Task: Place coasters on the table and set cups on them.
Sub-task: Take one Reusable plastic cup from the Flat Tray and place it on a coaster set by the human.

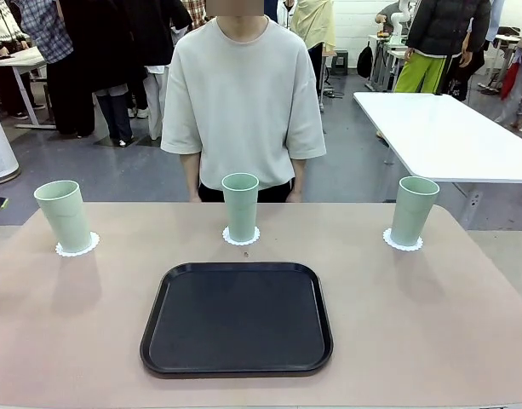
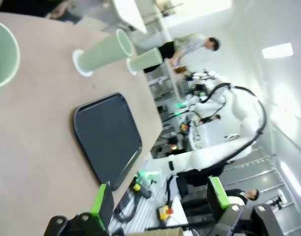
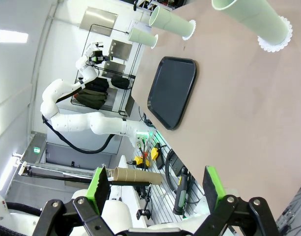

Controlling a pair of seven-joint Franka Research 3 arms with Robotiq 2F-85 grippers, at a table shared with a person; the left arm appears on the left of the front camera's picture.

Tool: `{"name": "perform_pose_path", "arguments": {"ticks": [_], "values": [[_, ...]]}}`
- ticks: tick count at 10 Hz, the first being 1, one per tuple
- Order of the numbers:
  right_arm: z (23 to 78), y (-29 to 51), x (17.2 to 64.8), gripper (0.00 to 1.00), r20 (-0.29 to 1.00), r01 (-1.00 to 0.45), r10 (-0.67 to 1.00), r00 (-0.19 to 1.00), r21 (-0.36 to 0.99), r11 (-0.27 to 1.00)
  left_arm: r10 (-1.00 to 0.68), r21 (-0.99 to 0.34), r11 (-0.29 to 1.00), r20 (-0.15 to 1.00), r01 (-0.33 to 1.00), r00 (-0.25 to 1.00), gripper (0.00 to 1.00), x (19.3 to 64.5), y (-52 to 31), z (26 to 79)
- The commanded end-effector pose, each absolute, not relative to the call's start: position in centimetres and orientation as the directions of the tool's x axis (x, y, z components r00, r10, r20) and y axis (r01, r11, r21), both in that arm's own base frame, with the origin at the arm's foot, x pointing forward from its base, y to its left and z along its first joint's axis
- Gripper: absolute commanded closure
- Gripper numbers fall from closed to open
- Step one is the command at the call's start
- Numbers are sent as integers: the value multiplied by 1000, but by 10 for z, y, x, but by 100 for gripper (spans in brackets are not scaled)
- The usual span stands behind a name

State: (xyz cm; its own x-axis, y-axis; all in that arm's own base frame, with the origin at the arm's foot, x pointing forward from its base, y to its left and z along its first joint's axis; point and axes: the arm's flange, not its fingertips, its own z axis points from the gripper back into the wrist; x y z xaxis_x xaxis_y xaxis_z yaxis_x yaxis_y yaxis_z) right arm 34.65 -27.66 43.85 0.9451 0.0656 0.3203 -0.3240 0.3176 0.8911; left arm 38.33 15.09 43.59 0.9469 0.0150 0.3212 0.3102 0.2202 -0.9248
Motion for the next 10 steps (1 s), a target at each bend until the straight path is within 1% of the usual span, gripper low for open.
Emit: {"name": "perform_pose_path", "arguments": {"ticks": [1,5,7,8,10], "values": [[440,-274,345,0,317,-317,53,947,895,315,-40,-927,165,335,337,941,0,399,185,429],[440,-274,345,0,317,-317,53,947,895,315,-72,-931,179,311,319,948,0,388,226,421],[440,-274,345,0,317,-317,53,947,895,315,-64,-918,190,342,348,937,0,384,224,422],[440,-274,345,0,317,-317,53,947,895,315,-41,-938,180,292,295,955,0,387,227,421],[440,-274,345,0,317,-317,53,947,895,315,-41,-938,180,292,295,955,0,387,227,421]]}}
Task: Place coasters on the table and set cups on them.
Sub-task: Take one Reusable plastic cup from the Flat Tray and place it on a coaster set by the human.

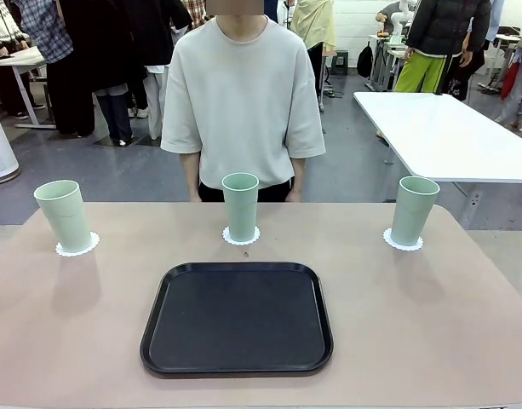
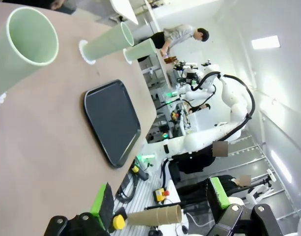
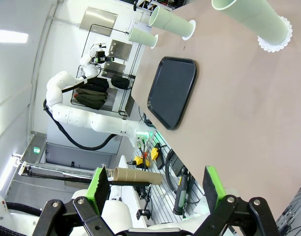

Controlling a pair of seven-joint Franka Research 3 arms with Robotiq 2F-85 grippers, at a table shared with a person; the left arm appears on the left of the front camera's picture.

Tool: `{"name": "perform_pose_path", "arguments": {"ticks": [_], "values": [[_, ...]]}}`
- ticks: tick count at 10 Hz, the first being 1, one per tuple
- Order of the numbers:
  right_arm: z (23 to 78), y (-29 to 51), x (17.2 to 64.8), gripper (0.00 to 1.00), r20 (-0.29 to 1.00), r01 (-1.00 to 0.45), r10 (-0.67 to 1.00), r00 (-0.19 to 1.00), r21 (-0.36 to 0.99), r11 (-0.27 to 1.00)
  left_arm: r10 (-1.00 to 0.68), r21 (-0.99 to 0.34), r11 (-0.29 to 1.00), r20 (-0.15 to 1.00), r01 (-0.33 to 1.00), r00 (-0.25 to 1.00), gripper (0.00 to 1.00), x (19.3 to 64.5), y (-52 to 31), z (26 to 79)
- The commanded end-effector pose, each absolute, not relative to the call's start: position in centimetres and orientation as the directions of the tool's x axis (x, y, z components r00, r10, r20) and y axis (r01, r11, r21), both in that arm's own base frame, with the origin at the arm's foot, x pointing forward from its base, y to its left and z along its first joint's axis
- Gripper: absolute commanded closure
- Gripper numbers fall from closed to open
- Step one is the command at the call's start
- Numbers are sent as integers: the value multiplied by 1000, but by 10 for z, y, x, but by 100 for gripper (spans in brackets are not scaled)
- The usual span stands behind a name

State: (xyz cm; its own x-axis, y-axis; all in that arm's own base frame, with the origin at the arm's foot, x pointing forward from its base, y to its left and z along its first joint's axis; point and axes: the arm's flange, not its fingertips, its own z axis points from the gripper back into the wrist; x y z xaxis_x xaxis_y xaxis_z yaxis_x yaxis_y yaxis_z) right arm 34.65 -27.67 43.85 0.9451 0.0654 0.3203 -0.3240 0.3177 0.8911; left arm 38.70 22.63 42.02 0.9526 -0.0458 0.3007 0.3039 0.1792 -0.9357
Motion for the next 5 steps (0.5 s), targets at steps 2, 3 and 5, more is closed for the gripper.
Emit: {"name": "perform_pose_path", "arguments": {"ticks": [2,3,5], "values": [[440,-274,345,0,317,-317,53,947,895,315,-41,-938,180,292,295,955,0,387,227,421],[440,-274,345,0,317,-317,53,947,895,315,-41,-938,180,292,295,955,0,387,227,421],[440,-274,345,0,317,-317,53,947,895,315,-41,-938,180,292,295,955,0,387,227,421]]}}
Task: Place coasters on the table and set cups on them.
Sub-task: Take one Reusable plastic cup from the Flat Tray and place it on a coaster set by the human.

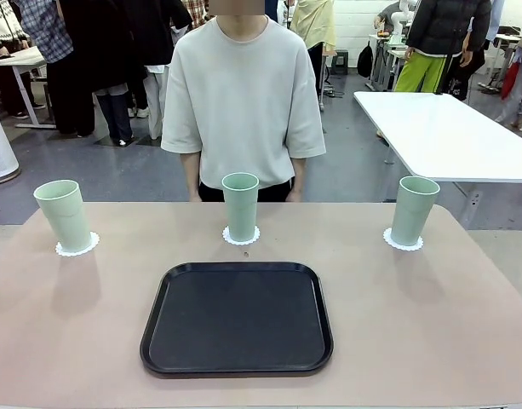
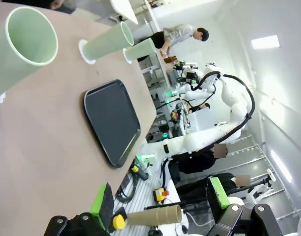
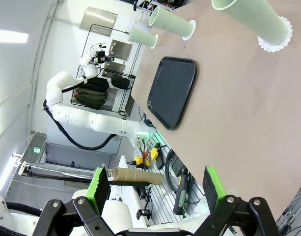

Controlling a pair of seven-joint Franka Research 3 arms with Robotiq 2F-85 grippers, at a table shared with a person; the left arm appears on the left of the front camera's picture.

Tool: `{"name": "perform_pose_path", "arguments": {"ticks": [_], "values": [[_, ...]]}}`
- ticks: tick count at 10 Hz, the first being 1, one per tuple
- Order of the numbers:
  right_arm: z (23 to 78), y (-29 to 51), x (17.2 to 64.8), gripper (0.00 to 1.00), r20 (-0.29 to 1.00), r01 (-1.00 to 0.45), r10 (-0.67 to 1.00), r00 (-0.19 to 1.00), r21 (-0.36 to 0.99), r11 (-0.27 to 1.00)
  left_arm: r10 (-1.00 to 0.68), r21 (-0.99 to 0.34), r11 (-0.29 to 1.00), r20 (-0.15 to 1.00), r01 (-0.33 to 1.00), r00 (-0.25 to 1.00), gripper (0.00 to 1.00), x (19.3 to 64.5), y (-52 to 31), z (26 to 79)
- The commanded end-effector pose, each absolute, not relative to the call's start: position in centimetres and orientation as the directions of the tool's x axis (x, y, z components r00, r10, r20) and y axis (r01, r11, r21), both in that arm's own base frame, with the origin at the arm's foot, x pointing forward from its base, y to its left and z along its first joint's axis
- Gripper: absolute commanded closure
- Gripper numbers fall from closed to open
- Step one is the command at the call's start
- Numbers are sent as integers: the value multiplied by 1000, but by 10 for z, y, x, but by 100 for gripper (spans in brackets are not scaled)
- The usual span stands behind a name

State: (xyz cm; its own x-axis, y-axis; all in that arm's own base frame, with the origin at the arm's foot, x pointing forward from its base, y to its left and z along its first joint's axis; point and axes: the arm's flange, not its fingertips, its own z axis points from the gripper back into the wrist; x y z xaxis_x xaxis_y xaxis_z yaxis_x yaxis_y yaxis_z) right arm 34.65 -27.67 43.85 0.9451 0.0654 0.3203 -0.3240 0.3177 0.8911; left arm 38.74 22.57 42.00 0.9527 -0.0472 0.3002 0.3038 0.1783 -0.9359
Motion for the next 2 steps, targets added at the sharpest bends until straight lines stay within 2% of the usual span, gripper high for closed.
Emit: {"name": "perform_pose_path", "arguments": {"ticks": [1,2], "values": [[440,-274,345,0,317,-317,53,947,895,315,-41,-938,180,292,295,955,0,387,227,421],[440,-274,345,0,317,-317,53,947,895,315,-41,-938,180,292,295,955,0,387,227,421]]}}
